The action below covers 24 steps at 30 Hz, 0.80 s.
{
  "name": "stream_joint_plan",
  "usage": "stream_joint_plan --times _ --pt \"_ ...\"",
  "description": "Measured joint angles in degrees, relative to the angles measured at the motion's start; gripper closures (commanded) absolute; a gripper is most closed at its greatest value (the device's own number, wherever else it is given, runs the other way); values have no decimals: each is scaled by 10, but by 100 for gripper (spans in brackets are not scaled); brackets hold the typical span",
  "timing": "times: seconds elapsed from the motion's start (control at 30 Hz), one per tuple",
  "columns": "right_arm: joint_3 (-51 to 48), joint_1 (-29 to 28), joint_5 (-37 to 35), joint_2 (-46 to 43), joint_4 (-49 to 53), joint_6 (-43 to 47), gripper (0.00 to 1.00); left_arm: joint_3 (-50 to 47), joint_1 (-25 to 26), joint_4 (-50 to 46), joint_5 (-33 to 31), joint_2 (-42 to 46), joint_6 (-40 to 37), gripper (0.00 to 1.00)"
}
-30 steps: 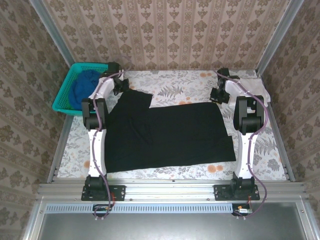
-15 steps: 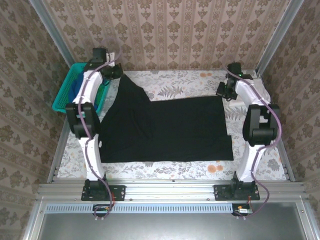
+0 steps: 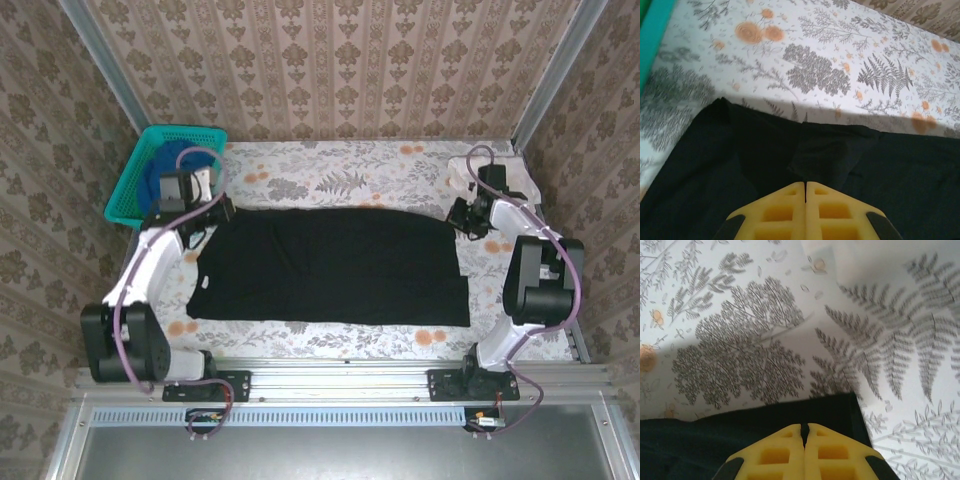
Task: Fold and stack the t-shirts
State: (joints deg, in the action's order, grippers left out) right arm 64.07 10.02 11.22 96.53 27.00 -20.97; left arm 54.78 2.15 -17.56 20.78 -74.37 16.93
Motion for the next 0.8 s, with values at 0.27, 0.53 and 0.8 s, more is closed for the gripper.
stream_joint_plan --times 0.27,0.53,0.8 --pt "-82 9 -2 -82 -8 -22 100 -146 0 3 -28 177 20 100" --pt "-110 17 -19 -83 -7 -33 100 -243 0 -21 -37 257 44 100" --pt "-144 31 -32 -89 -7 -35 100 -253 3 -50 -43 305 58 100"
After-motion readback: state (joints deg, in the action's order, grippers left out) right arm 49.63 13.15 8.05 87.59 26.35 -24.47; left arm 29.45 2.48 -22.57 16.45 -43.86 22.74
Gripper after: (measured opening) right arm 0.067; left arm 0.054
